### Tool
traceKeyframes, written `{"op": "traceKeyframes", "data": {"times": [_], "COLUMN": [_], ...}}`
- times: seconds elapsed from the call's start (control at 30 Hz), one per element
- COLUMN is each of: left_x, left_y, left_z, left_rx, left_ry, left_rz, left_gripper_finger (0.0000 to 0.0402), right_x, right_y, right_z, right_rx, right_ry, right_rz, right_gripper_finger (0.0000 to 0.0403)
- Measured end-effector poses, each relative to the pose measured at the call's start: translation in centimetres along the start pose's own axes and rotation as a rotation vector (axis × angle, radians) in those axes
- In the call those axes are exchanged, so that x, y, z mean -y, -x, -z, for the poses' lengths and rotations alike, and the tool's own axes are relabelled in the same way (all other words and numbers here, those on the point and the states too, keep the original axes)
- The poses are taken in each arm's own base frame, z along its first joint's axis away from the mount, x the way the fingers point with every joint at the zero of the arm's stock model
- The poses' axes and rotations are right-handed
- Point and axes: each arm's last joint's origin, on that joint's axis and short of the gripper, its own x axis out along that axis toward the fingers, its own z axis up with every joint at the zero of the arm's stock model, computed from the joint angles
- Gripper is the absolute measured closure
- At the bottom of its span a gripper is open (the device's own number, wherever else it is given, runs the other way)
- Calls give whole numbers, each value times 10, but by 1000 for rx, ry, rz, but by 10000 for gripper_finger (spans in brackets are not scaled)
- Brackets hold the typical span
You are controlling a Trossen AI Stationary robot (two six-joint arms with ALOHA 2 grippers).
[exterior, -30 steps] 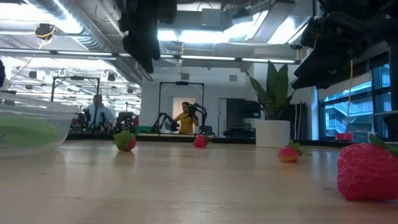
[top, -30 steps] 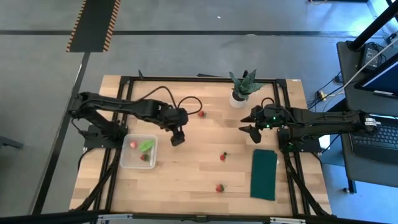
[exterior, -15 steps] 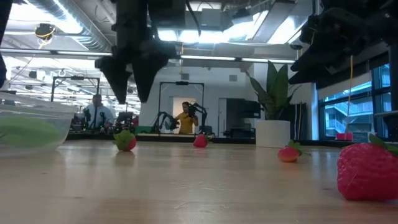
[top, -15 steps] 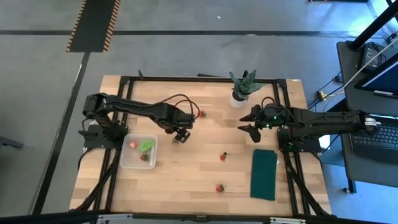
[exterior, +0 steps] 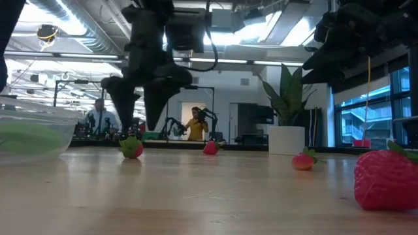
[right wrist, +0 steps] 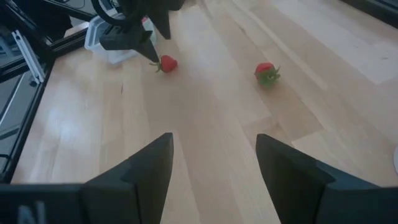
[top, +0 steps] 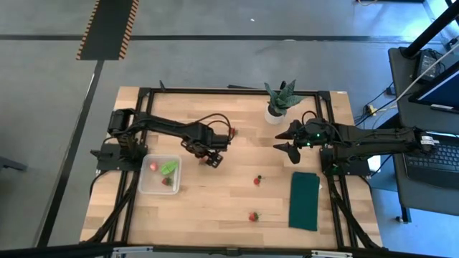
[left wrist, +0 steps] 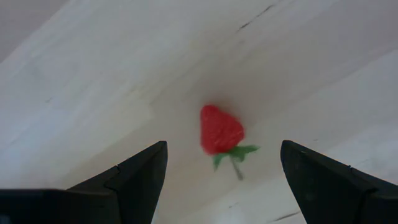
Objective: Pick and placing Produce into tupperware
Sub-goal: Put the red strawberry into the transparent bin
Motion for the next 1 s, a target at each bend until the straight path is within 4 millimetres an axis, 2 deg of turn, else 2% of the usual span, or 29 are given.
{"op": "traceKeyframes", "data": {"times": [0.23, 0.57, 0.7, 1.0], "left_x": [-2, -8, -4, -5], "left_y": [-1, -35, -35, -36], "left_z": [-1, 10, 9, 8], "left_rx": [10, -25, -23, 0], "left_ry": [14, 56, 51, 50], "left_rz": [-9, 44, 96, 79], "left_gripper_finger": [99, 99, 99, 105], "right_x": [0, 0, 0, 0], "right_y": [0, 0, 0, 0], "right_z": [0, 0, 0, 0], "right_rx": [0, 0, 0, 0], "right_ry": [-1, 0, 1, 0], "right_rz": [0, 0, 0, 0], "right_gripper_finger": [171, 171, 171, 171]}}
